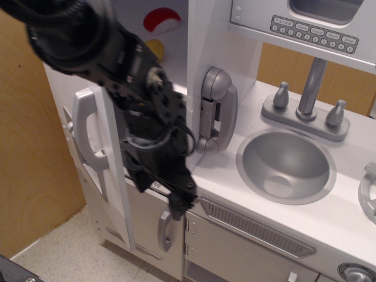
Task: Open fridge
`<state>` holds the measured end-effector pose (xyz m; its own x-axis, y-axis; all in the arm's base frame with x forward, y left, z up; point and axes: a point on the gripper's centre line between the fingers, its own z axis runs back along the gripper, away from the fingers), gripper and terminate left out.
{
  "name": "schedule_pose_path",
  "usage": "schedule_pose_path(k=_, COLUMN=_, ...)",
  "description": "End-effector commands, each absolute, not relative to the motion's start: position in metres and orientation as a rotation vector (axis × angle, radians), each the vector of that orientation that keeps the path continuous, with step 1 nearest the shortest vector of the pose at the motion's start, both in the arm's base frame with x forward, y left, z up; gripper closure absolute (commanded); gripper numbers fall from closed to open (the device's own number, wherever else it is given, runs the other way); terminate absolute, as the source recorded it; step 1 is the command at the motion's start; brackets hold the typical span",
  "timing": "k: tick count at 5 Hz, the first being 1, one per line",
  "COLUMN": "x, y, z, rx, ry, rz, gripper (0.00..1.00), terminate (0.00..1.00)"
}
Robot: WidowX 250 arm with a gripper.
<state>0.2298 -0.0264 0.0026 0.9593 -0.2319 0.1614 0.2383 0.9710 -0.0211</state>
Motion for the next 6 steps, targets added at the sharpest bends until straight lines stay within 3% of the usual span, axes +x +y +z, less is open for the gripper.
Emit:
schedule_pose_path(k=1, x=0.277, y=-0.010, z=0.027, rx=0.034, ry=-0.235, rz=-0.157, gripper=0.00, terminate=0.00)
schedule_pose_path(k=3, x=0.280, y=0.027, z=0.040, rx=0.092, ry=-0.236, rz=-0.121, gripper=0.00, terminate=0.00)
schedule_pose_path(k=6, x=0.225, y=0.075, z=0.045, rx=0.090, ry=-0.199, rz=-0.155, gripper=0.00, terminate=0.00)
